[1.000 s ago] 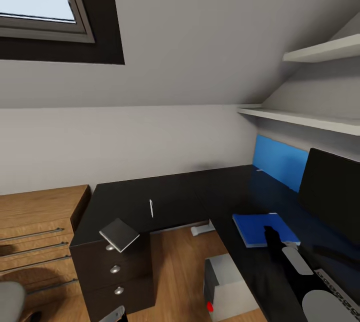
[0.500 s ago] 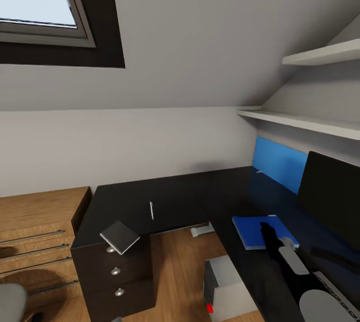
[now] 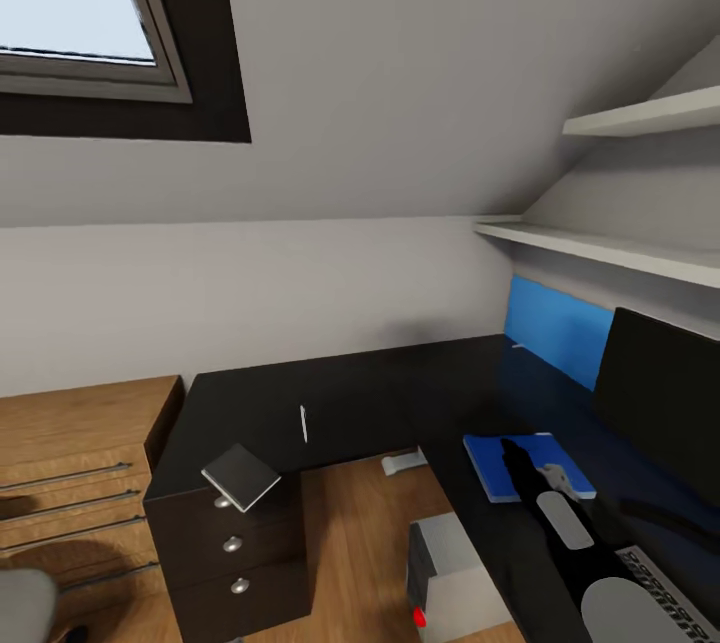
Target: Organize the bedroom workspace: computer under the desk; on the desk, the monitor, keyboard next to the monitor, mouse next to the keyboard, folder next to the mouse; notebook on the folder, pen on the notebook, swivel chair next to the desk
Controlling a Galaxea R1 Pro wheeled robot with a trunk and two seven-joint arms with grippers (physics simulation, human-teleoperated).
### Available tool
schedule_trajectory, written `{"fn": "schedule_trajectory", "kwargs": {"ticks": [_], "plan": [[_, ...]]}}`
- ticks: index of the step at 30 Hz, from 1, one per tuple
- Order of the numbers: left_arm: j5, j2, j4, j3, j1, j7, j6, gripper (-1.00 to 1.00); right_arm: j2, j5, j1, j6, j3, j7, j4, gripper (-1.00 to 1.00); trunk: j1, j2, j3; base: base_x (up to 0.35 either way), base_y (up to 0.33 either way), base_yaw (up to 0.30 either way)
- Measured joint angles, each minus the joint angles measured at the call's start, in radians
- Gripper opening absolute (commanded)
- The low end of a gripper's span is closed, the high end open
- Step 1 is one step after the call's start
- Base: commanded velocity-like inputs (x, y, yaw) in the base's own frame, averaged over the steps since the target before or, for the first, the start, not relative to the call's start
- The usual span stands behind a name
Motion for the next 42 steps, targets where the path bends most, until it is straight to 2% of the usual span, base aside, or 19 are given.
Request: {"fn": "schedule_trajectory", "kwargs": {"ticks": [7,13,14,15,22,23,26,31,32,34,38,42], "plan": [[0.000,0.000,0.000,0.000,0.000,-0.001,0.002,1.00,0.042,0.143,0.000,-0.004,0.032,-0.001,0.000,1.00,-0.027,0.049,0.022,0.000,0.000,0.000],[0.000,0.000,0.000,0.000,0.000,-0.001,0.002,1.00,0.066,0.298,0.000,-0.041,0.066,-0.006,0.004,1.00,-0.050,0.091,0.041,0.000,0.000,0.000],[0.000,0.000,0.000,0.000,0.000,-0.001,0.003,1.00,0.070,0.344,0.000,-0.066,0.072,-0.008,0.005,1.00,-0.054,0.098,0.044,0.000,0.000,0.000],[0.000,0.000,0.000,0.000,0.000,-0.001,0.002,1.00,0.072,0.365,0.000,-0.079,0.074,-0.009,0.006,1.00,-0.058,0.105,0.047,0.000,0.000,0.000],[-0.001,0.000,0.000,0.000,0.000,-0.001,0.002,1.00,0.106,0.474,0.000,-0.155,0.087,-0.019,0.008,1.00,-0.084,0.154,0.069,0.000,0.000,0.000],[-0.001,0.000,0.000,0.000,0.000,-0.001,0.002,1.00,0.106,0.475,0.000,-0.155,0.087,-0.019,0.008,1.00,-0.088,0.161,0.072,0.000,0.000,0.000],[-0.001,0.000,0.000,0.000,0.000,-0.001,0.002,1.00,0.115,0.529,0.000,-0.151,0.106,-0.024,0.008,1.00,-0.100,0.182,0.082,0.000,0.000,0.000],[-0.001,0.000,0.000,0.000,0.000,-0.001,0.002,1.00,0.120,0.616,0.000,-0.087,0.176,-0.044,0.005,1.00,-0.119,0.217,0.097,0.000,0.000,0.000],[-0.001,0.000,0.000,0.000,0.000,-0.001,0.002,1.00,0.121,0.630,0.000,-0.064,0.194,-0.054,0.004,1.00,-0.123,0.224,0.100,0.000,0.000,0.000],[-0.001,0.000,0.000,0.000,0.000,-0.001,0.002,1.00,0.122,0.667,0.000,0.030,0.234,-0.099,-0.002,1.00,-0.130,0.238,0.106,0.000,0.000,0.000],[-0.001,0.000,0.000,0.000,0.000,-0.001,0.002,1.00,0.124,0.698,0.000,0.174,0.269,-0.197,-0.040,1.00,-0.134,0.245,0.109,0.000,0.000,0.000],[-0.001,0.000,0.000,0.000,0.000,-0.001,0.002,1.00,0.124,0.708,0.000,0.255,0.287,-0.270,-0.112,1.00,-0.134,0.245,0.109,0.000,0.000,0.000]]}}
